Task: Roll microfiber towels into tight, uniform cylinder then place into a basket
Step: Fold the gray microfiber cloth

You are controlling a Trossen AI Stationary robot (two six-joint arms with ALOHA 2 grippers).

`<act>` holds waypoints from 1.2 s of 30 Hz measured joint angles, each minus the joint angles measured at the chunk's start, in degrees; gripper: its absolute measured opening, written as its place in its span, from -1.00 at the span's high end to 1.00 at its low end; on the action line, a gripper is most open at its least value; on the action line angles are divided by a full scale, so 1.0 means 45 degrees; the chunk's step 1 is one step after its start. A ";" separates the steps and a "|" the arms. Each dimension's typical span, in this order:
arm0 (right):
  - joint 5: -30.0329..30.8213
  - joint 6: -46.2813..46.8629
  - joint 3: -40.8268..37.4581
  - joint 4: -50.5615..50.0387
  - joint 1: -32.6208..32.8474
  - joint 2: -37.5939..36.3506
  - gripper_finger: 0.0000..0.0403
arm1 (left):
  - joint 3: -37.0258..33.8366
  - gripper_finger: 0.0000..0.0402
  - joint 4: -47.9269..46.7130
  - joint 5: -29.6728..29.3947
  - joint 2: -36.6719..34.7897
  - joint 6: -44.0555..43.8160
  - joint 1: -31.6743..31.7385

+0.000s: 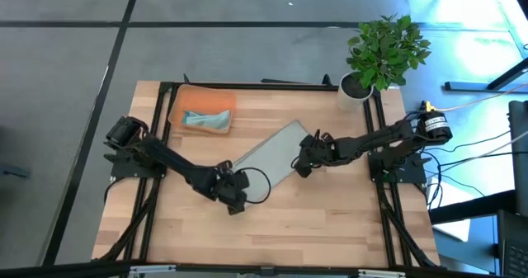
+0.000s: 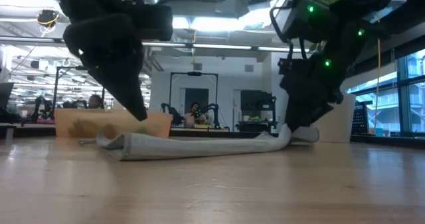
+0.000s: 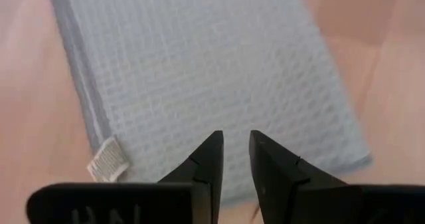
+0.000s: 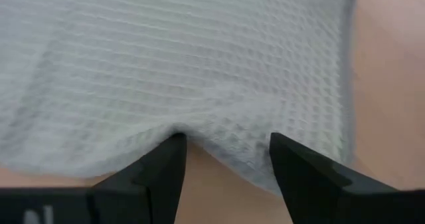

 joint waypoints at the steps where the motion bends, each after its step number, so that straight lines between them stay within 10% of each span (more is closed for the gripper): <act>1: -0.0027 -0.0215 0.0131 -0.0002 0.0113 0.0000 -0.08 | 0.0033 0.67 -0.0017 -0.0188 -0.0010 -0.0063 -0.0014; 27: -0.3585 -0.2052 0.0892 -0.1919 0.1023 -0.0344 -0.08 | 0.0015 0.67 -0.1348 -0.2166 0.0007 -0.1189 -0.0497; 36: -0.2432 -0.1512 0.0887 -0.2905 0.1104 -0.0623 -0.08 | -0.0018 0.67 -0.1100 -0.2728 0.0117 -0.1189 -0.0431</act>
